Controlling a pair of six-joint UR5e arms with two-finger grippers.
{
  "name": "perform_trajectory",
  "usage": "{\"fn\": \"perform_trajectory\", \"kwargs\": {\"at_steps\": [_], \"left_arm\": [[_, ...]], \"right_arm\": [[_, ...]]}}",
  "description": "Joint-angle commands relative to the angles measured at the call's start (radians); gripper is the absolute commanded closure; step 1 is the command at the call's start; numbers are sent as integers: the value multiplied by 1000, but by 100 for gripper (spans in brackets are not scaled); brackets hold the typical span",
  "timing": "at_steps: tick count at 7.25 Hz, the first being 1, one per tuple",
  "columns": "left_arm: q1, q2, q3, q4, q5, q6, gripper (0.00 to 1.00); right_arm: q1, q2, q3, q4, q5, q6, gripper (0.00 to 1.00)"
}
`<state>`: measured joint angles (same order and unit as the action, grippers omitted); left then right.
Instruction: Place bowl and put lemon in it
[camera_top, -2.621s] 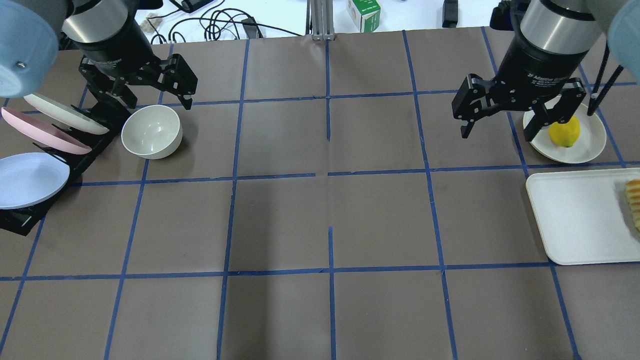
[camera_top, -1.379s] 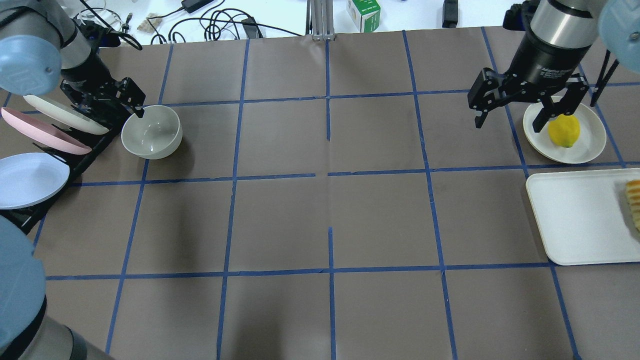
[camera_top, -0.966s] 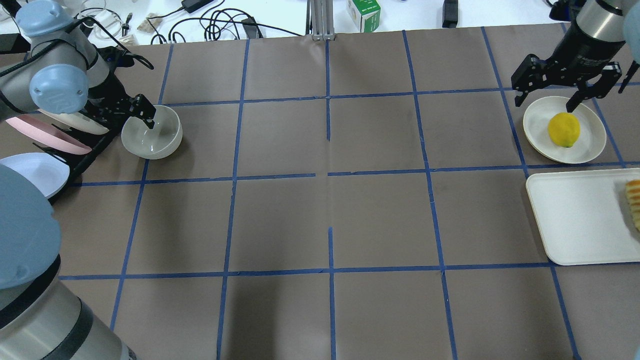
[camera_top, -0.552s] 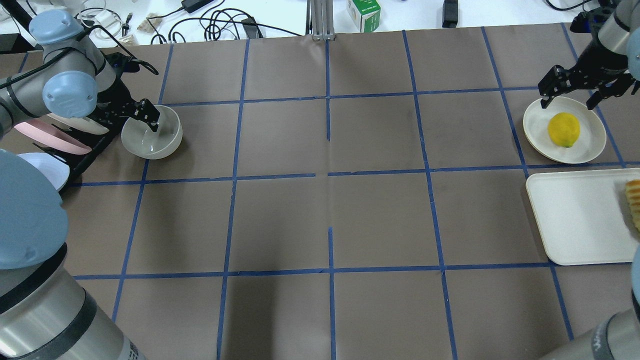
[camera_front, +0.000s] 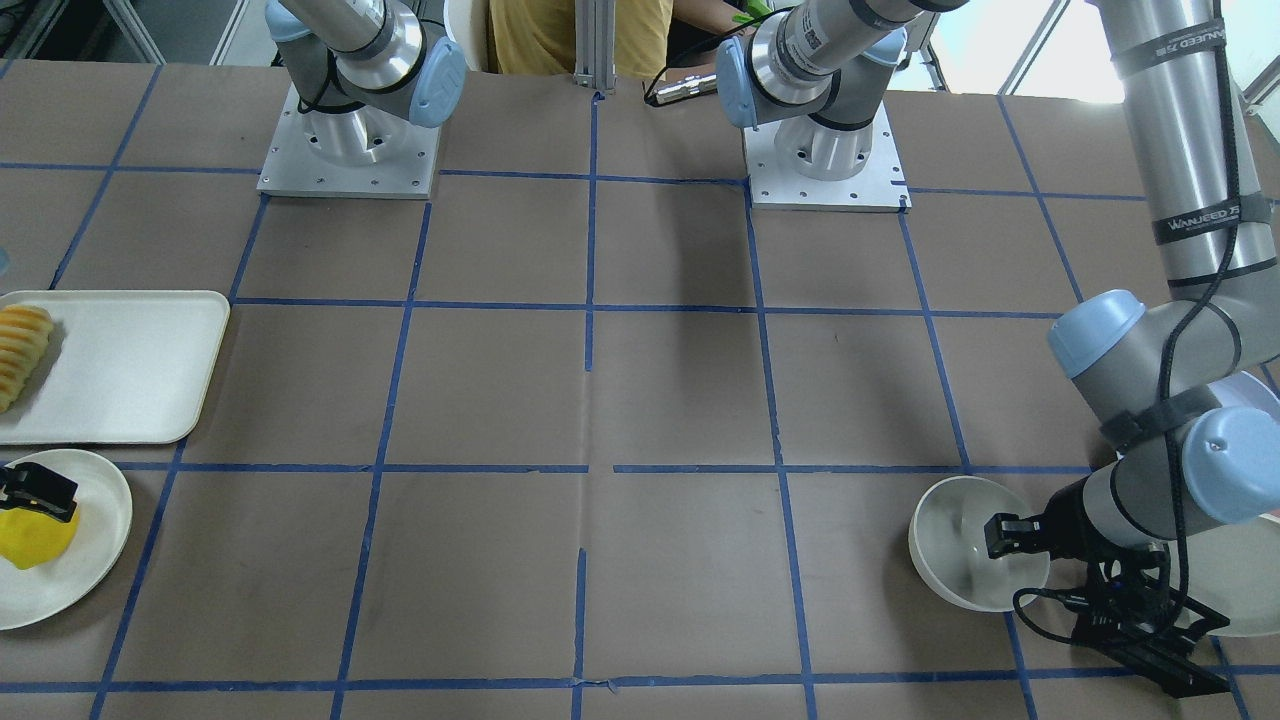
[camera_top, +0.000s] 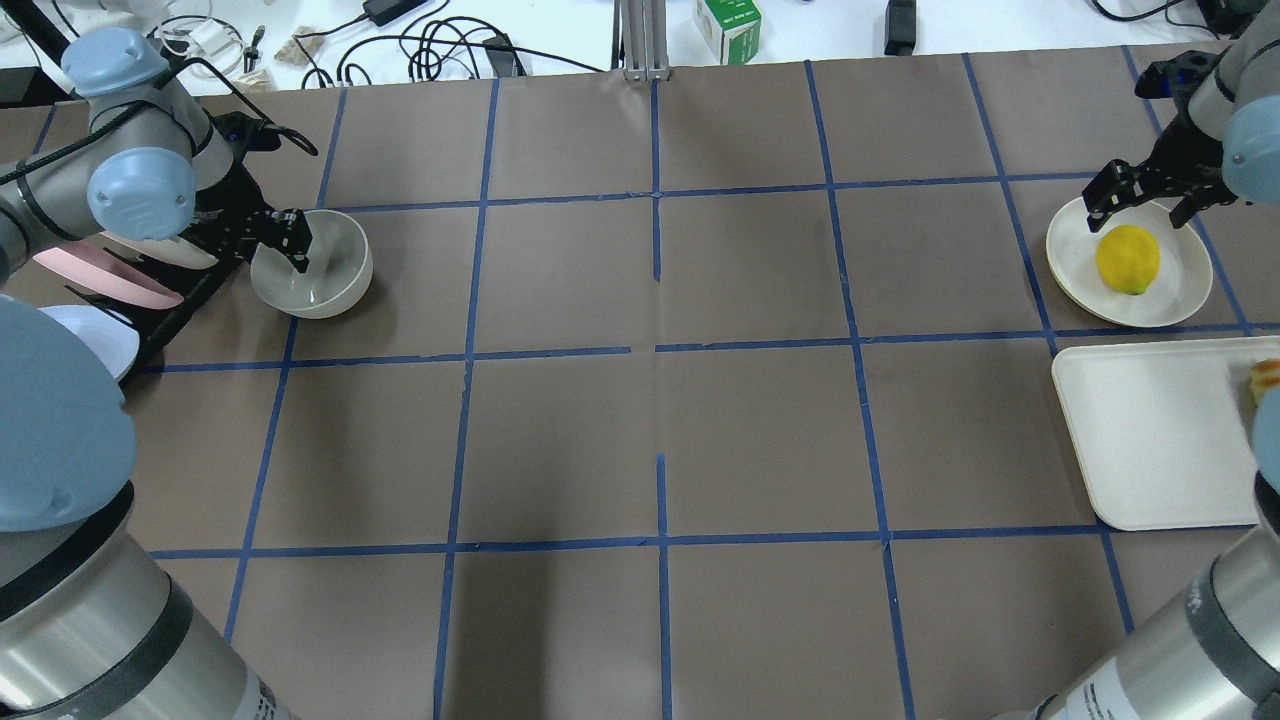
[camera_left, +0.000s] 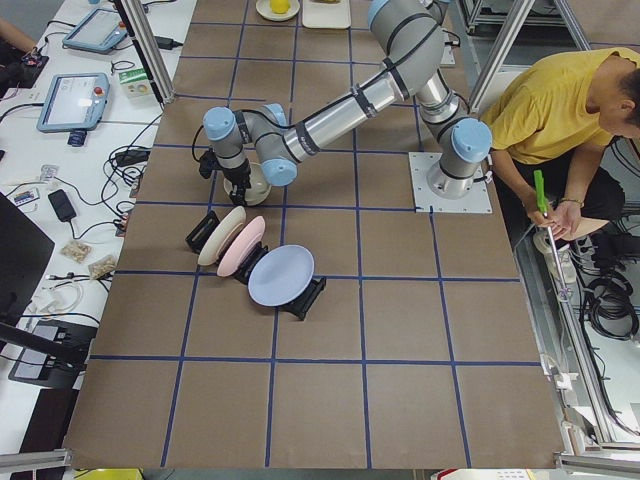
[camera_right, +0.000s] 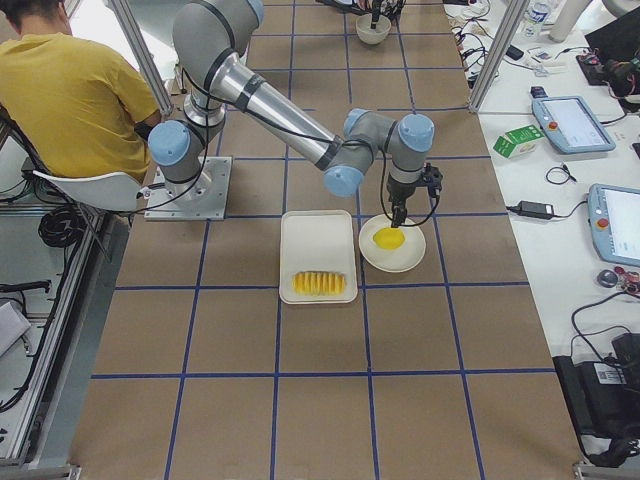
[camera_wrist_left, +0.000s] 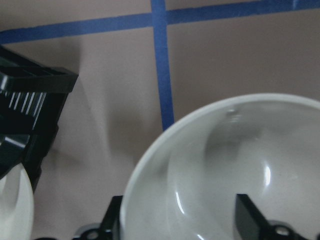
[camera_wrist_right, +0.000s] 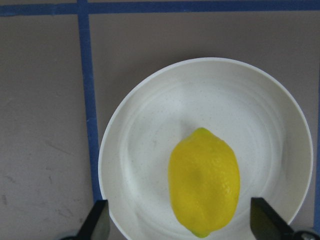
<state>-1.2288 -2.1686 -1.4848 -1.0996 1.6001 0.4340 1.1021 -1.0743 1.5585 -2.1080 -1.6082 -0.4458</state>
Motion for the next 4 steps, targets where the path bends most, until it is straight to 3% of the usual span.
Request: {"fn": "perform_trajectory", "kwargs": {"at_steps": [1,4], "left_arm": [[2,3,6,-2,0,9,100],[-27,38,5,-37,-5,-4,100]], "right_arm": [[-24,39,-1,-42,1,-11,0],[-24,85,9,-86,7,-14,0]]}}
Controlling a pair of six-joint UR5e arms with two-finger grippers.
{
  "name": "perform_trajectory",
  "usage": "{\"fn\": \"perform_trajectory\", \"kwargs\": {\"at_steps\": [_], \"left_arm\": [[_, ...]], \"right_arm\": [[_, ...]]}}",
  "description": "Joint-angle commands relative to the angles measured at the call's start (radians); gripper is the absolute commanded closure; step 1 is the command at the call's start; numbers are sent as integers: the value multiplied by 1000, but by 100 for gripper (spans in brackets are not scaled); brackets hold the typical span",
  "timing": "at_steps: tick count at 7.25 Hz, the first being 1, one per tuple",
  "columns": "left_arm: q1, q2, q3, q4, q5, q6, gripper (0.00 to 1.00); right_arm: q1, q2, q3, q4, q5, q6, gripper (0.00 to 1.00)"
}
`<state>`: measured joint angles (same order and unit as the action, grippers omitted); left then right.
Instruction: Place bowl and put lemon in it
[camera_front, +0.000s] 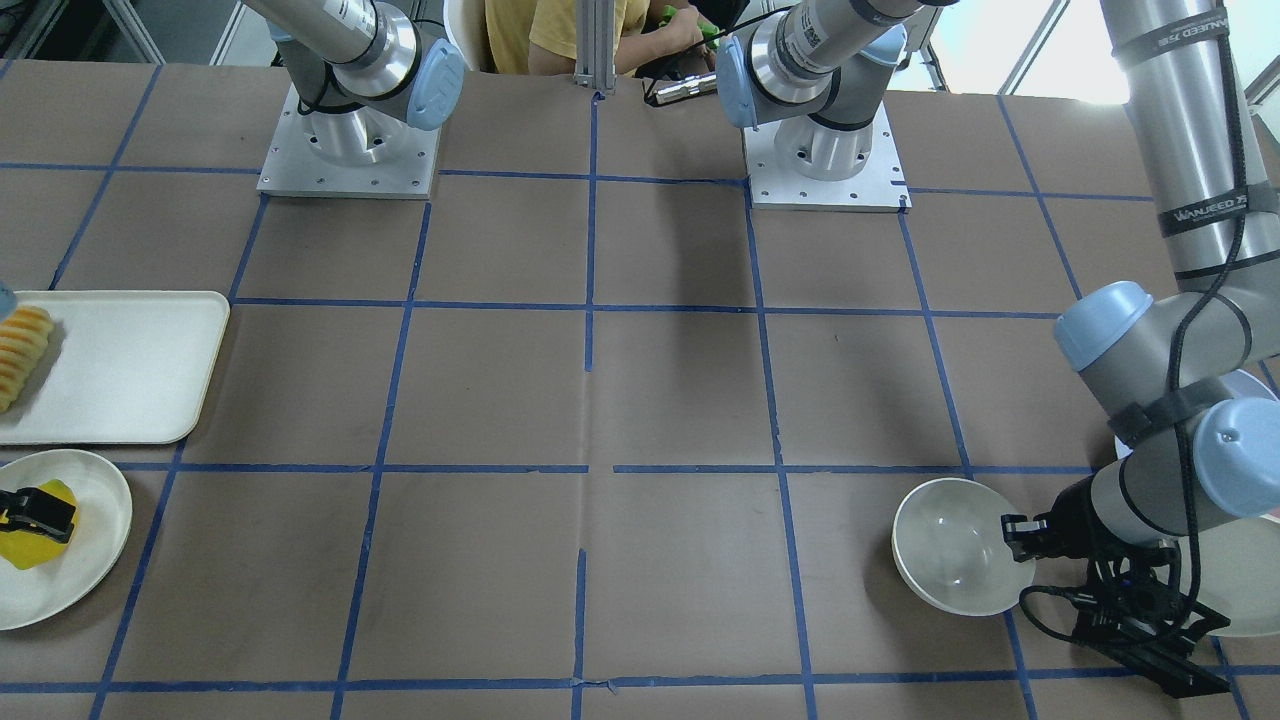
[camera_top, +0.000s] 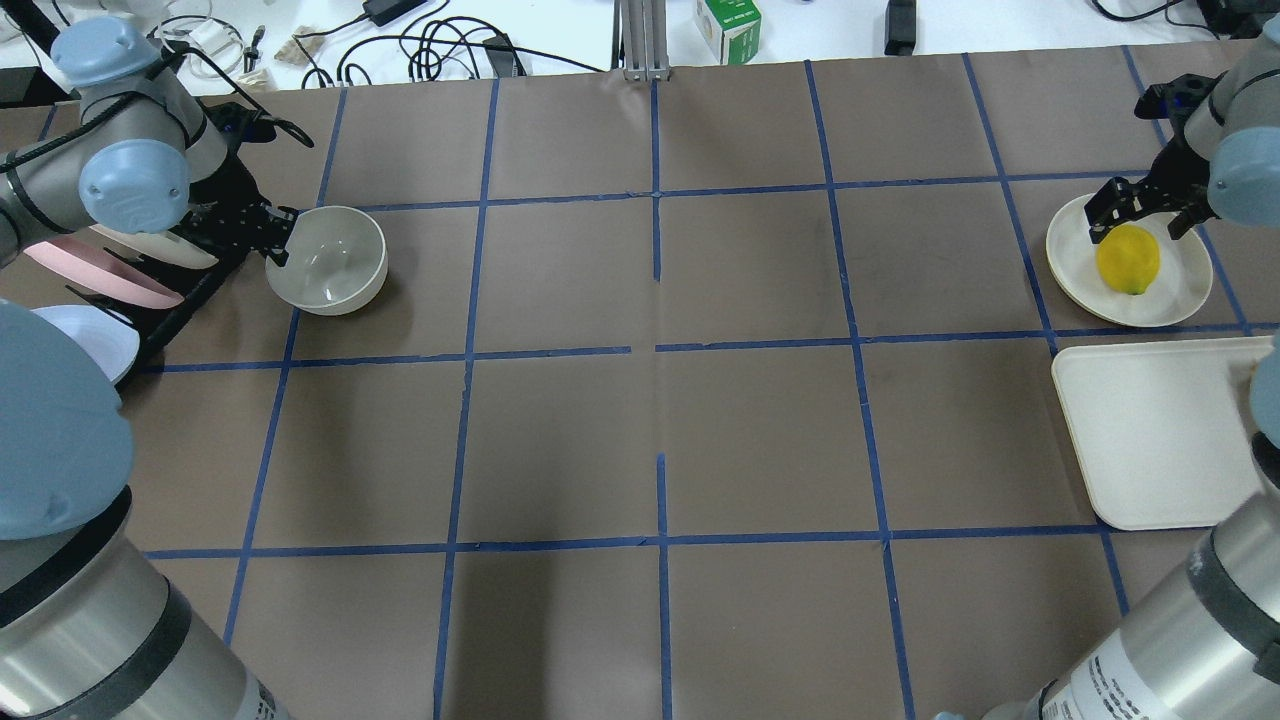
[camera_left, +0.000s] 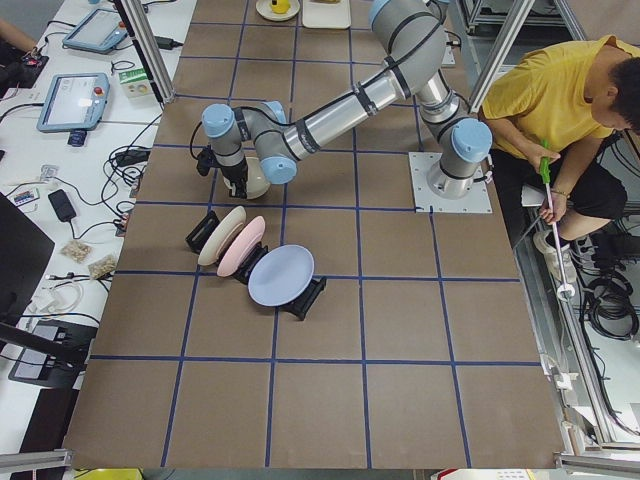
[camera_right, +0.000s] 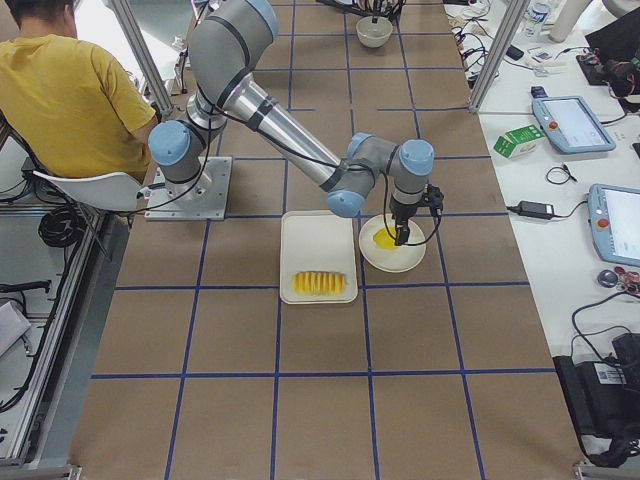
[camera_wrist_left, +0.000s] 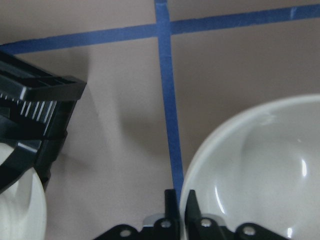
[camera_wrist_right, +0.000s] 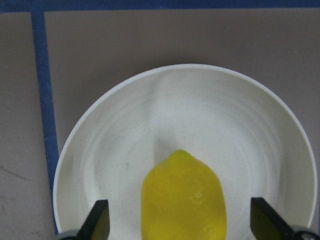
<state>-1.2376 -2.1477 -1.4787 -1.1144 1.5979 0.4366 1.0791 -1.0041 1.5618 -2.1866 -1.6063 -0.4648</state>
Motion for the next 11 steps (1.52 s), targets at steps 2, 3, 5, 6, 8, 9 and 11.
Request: {"fn": "perform_trajectory", "kwargs": {"at_steps": [2,3,5,6,8,9,11], "left_arm": [[-104,78,-5,-83,-173,-144,100],[-191,103,-26,-85,-262,-271,100],[-432,120,-92,-3,-286,-502,100],[-498,118,-141,87,-270,-545,100],[-519,115,-288,250,-231,-562,100],[-519,94,-311,333,-231,-562,100],[-522,103,-310,347,-236,-604,1]], "right_arm": [[-1,15,-6,-5,5,6,66],[-2,12,-6,2,-3,3,100],[-1,-31,-5,27,-3,8,100],[8,-84,-6,98,8,18,100],[83,-174,-5,230,26,122,100],[146,-210,-5,288,26,199,100],[299,-263,-3,336,40,367,100]]}}
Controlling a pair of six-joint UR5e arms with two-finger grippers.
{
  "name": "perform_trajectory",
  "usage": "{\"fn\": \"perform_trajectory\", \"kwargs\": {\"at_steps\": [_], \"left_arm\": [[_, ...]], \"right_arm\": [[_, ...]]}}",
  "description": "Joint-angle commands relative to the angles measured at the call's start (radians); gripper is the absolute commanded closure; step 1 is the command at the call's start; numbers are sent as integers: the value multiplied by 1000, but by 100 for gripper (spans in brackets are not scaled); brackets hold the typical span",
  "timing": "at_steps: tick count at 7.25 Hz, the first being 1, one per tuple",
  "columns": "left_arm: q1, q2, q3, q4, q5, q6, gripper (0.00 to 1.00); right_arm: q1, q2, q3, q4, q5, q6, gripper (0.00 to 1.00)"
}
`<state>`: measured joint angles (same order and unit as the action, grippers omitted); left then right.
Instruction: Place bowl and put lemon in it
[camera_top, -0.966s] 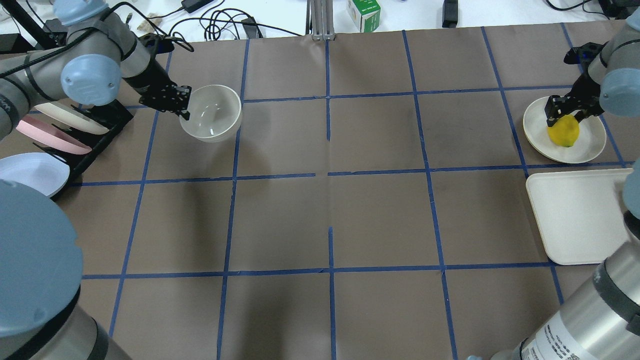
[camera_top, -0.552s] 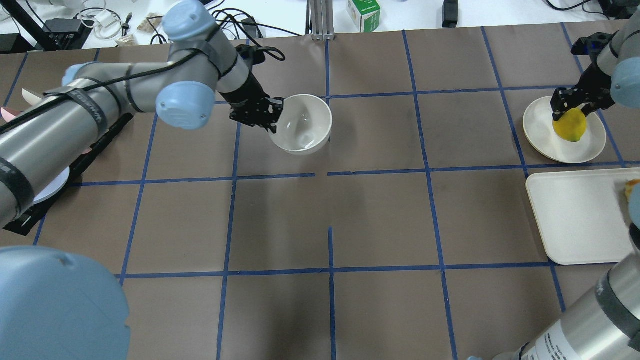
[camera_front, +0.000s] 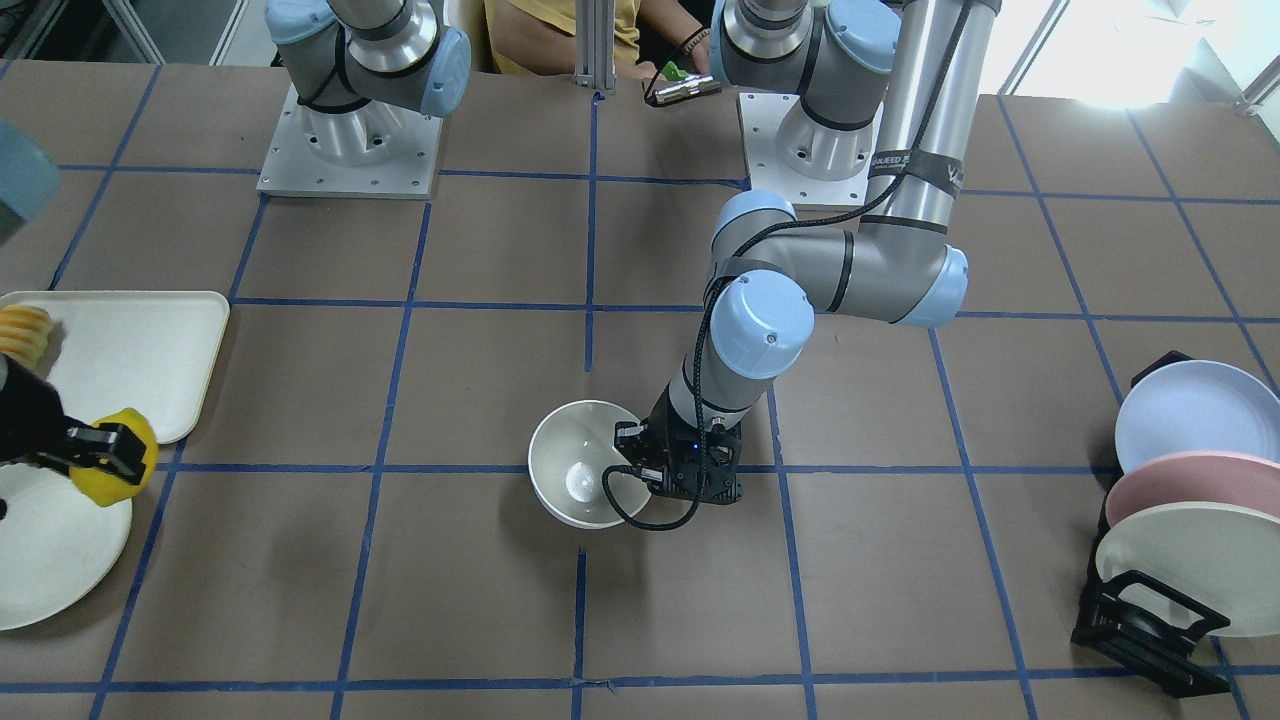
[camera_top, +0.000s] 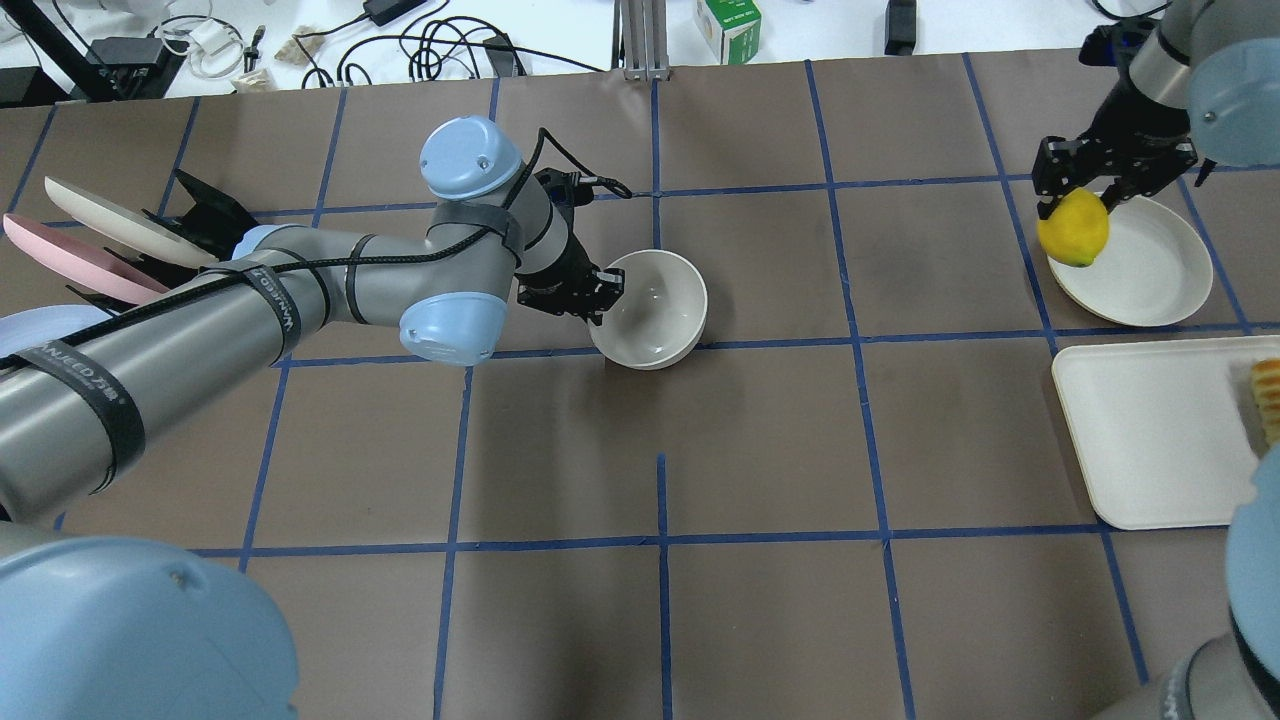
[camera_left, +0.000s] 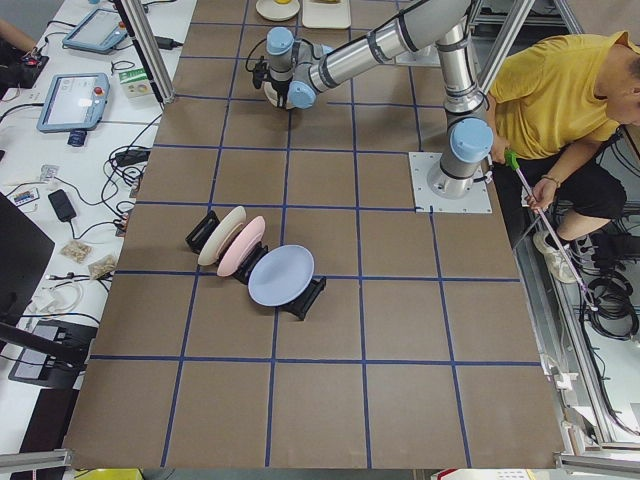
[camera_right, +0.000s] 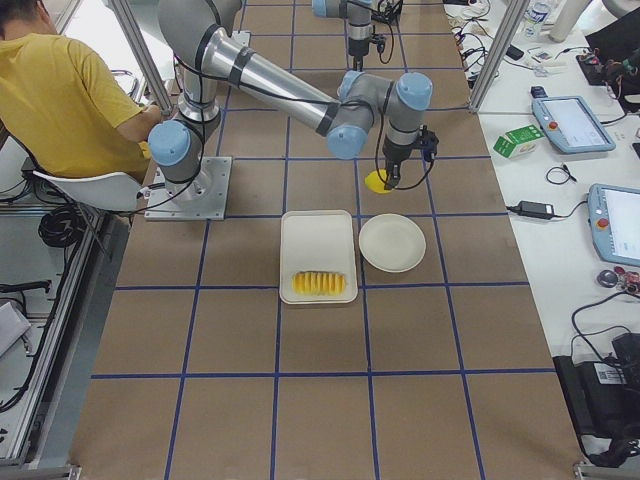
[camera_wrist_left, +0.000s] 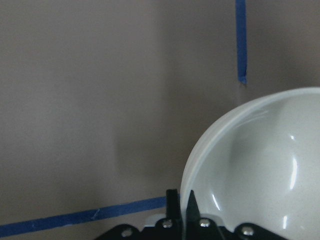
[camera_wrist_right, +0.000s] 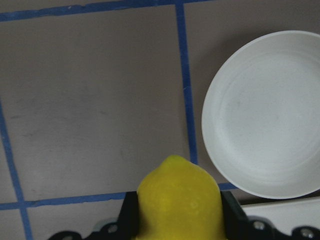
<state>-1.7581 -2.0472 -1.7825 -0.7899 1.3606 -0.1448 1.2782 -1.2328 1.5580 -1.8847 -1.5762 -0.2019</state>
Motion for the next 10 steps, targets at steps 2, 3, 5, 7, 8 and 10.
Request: {"fn": "perform_trajectory", "kwargs": {"at_steps": [2,3,5,7,8,10], "left_arm": [[17,71,18,-38,9,-18,0],[44,117,67,-137,50,-4,0],[196,208,275,-564,63,205,0],[252,303,322,-760,221,369,0],[240,343,318,-787,200,325,0],[146,367,304,-729,182,203,0]], "right_arm": [[283,-42,-3,32,36,263,100],[364,-40,-1,21,38,335,100],[490,-21,0,-34,47,404,100],[564,45,4,-152,96,519,100],[598,85,2,-218,96,570,100],[616,128,1,-251,96,595,100]]}}
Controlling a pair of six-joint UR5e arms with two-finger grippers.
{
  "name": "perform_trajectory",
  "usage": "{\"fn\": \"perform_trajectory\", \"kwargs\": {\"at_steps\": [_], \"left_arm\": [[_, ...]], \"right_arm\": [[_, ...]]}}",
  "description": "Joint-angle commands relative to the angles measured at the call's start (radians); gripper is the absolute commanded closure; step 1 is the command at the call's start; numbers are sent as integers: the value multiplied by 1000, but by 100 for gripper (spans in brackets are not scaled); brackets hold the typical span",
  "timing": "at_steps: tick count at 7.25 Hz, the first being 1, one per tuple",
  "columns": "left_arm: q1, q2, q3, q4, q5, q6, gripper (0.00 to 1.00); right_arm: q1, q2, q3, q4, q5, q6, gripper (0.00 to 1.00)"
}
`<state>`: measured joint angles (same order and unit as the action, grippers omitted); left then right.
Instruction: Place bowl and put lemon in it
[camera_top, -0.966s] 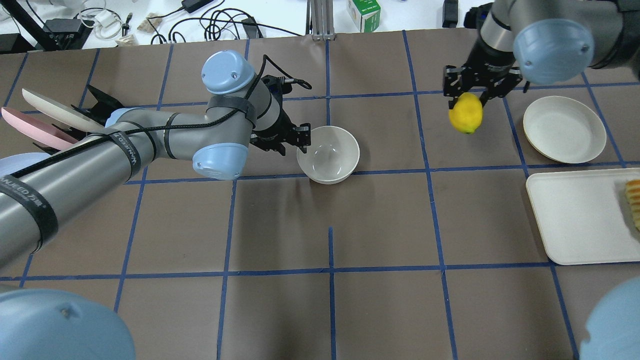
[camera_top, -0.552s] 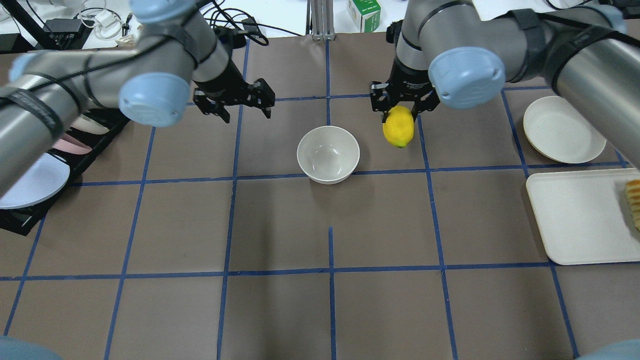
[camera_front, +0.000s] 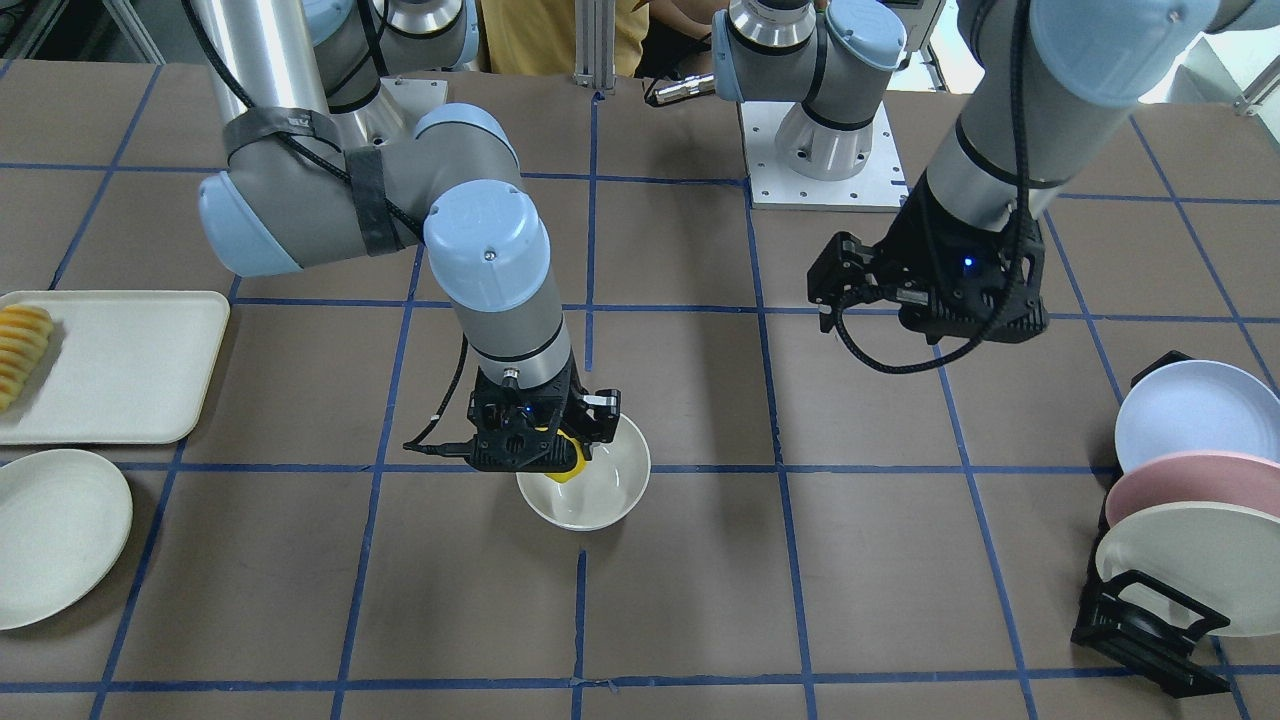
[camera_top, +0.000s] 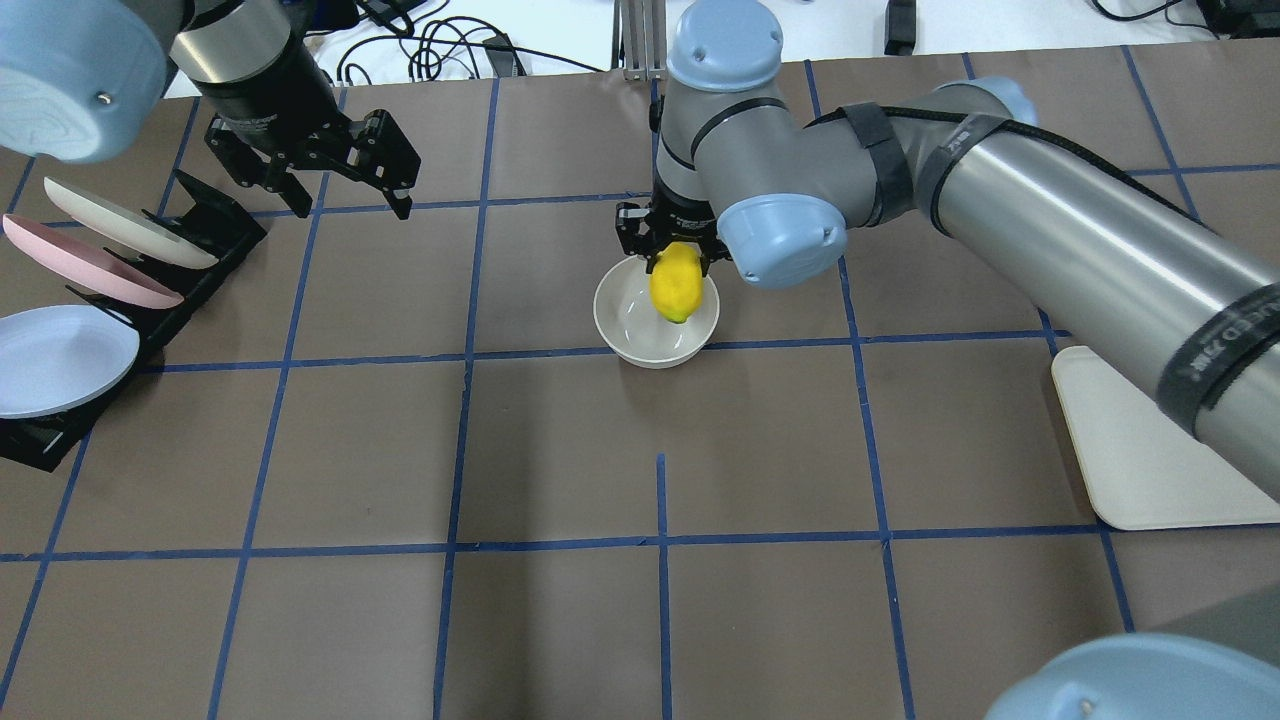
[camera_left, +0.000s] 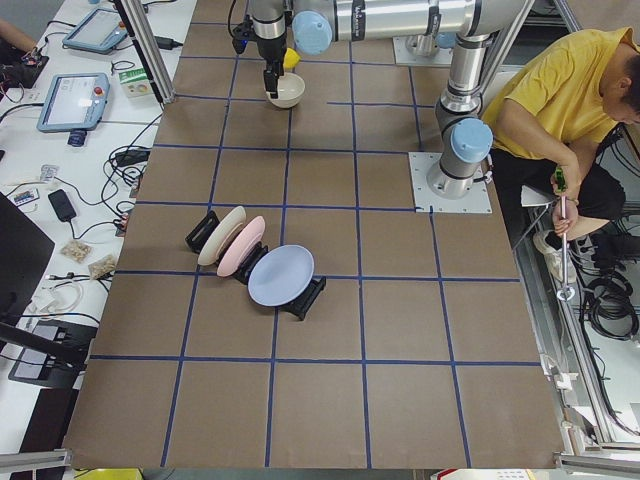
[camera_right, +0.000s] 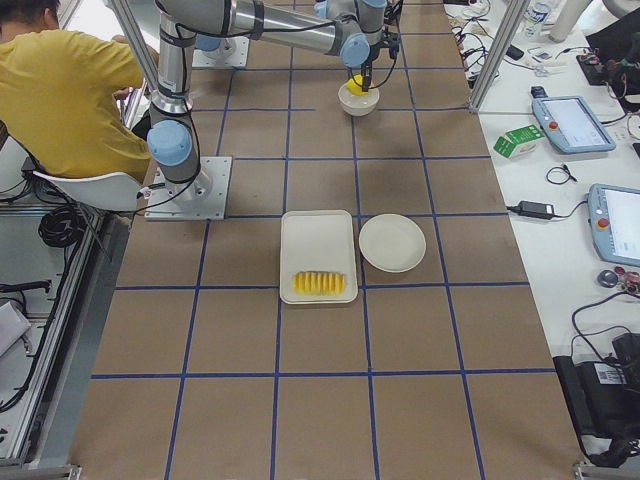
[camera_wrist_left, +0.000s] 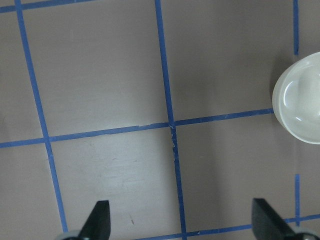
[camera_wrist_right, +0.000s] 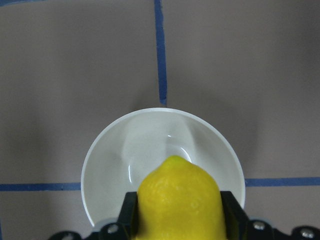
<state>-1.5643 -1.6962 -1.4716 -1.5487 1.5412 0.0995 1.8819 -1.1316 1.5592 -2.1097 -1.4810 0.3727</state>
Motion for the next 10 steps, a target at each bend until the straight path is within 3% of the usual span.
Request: {"fn": "perform_trajectory", "kwargs": {"at_steps": [1,7,8,10], "left_arm": [[-49,-5,3,42,0,-47,0],[13,41,14,22,3,-26,0],[16,50,1,19,0,-24,0],[13,58,-3,21,5,-24,0]], "right_arm": [[13,41,2,-26,2,18,100],[13,107,7,-24,44,14,100],[13,111,5,-24,44,9,89],[13,116,9,-47,45,15,38]]}}
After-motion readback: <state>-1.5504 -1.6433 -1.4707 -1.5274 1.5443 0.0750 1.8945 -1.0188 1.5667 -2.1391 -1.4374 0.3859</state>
